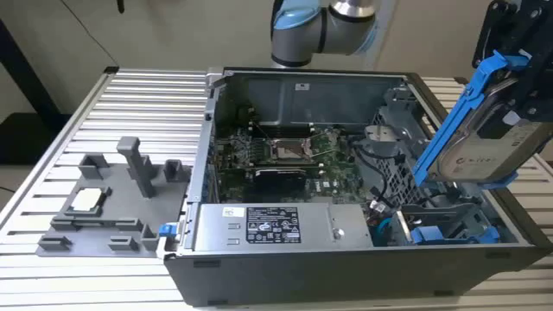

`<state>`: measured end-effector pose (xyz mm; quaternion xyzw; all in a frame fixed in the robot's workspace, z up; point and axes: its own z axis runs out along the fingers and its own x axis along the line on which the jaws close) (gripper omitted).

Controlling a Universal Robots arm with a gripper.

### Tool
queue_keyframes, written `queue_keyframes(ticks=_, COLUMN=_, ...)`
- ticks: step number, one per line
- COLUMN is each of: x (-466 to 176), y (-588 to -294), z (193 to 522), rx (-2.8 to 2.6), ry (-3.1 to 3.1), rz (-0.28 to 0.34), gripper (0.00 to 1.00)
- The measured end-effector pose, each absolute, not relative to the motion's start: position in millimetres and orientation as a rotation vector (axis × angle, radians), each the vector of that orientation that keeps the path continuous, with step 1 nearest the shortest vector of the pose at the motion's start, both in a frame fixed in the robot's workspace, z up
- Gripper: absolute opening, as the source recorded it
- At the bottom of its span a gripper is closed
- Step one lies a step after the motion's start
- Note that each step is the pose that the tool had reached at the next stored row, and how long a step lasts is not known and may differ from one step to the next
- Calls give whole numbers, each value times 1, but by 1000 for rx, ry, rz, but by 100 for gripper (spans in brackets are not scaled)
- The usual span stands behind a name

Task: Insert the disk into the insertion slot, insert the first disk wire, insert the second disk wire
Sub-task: 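Insert the disk into the insertion slot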

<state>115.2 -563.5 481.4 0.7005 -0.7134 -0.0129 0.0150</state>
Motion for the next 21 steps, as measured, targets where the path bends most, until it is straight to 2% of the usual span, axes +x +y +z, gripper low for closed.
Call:
queue_keyframes(ticks=9, x=116, y=-563, z=478, rx=2180, ry=-2220, rz=-40, gripper=33)
queue_keyframes(ticks=21, x=128, y=-574, z=417, rx=2237, ry=-2168, rz=-48, gripper=33)
